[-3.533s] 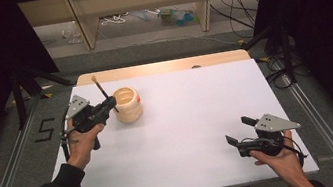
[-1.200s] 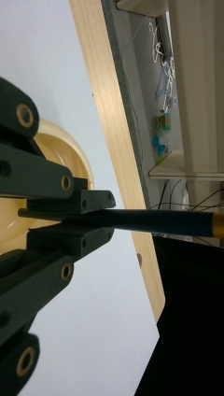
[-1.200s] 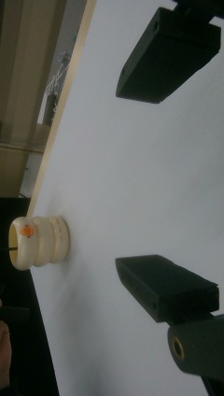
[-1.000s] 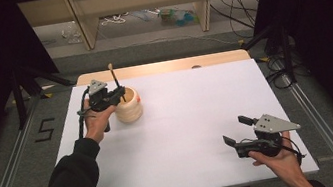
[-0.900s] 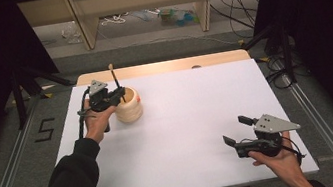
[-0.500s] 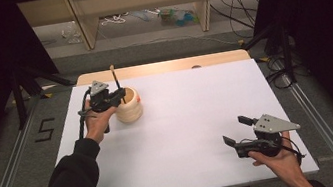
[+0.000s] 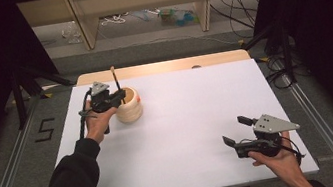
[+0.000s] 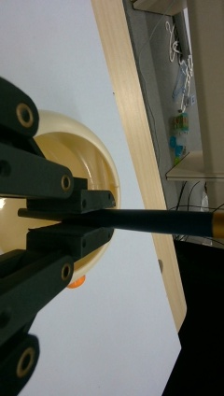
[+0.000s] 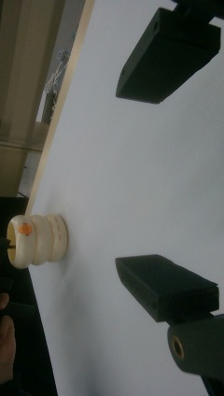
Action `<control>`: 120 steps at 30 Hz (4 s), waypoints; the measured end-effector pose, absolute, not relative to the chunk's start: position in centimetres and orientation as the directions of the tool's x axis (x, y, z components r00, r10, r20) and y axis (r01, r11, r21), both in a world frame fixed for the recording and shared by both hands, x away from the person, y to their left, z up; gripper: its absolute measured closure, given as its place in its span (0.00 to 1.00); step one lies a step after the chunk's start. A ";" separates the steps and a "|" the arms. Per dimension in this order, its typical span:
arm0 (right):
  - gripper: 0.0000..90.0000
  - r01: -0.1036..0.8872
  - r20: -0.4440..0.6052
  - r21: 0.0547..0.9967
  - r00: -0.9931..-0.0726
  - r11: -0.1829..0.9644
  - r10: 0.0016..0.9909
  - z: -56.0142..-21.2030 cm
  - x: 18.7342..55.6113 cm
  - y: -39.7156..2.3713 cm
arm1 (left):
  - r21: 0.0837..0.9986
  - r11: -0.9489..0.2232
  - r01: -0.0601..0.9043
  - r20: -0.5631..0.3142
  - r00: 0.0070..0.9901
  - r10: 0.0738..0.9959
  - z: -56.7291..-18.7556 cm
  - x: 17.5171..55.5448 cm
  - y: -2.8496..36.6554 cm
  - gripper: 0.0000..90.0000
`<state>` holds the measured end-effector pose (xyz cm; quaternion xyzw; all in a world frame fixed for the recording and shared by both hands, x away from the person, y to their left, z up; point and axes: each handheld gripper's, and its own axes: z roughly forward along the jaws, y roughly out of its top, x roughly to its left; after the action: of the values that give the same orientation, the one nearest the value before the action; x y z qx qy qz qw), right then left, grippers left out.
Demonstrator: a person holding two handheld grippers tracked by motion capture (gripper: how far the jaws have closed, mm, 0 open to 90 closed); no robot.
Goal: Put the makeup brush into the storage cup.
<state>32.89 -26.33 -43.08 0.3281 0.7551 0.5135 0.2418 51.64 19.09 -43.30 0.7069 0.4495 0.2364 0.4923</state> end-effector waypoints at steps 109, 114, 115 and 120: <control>0.18 0.259 -0.011 0.933 -0.671 0.249 0.742 -42.9 32.7 -26.2 | 0.943 -0.133 0.305 -0.082 0.601 0.795 -43.6 35.6 20.9 0.20; 0.18 0.238 -0.029 0.938 -0.669 0.251 0.743 -42.9 32.8 -26.2 | 0.945 -0.131 0.300 -0.080 0.600 0.796 -43.6 35.4 21.1 0.20; 0.18 0.238 -0.030 0.938 -0.668 0.252 0.743 -42.9 32.8 -26.3 | 0.945 -0.128 0.300 -0.082 0.597 0.798 -43.7 35.4 21.2 0.20; 0.18 0.243 -0.027 0.937 -0.667 0.252 0.744 -42.9 32.8 -26.2 | 0.944 -0.130 0.304 -0.081 0.594 0.800 -43.8 35.2 21.5 0.20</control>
<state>32.75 -26.25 -42.90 0.3279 0.7530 0.5163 0.2428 35.23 21.51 -43.78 0.7150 0.3860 0.2319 0.5348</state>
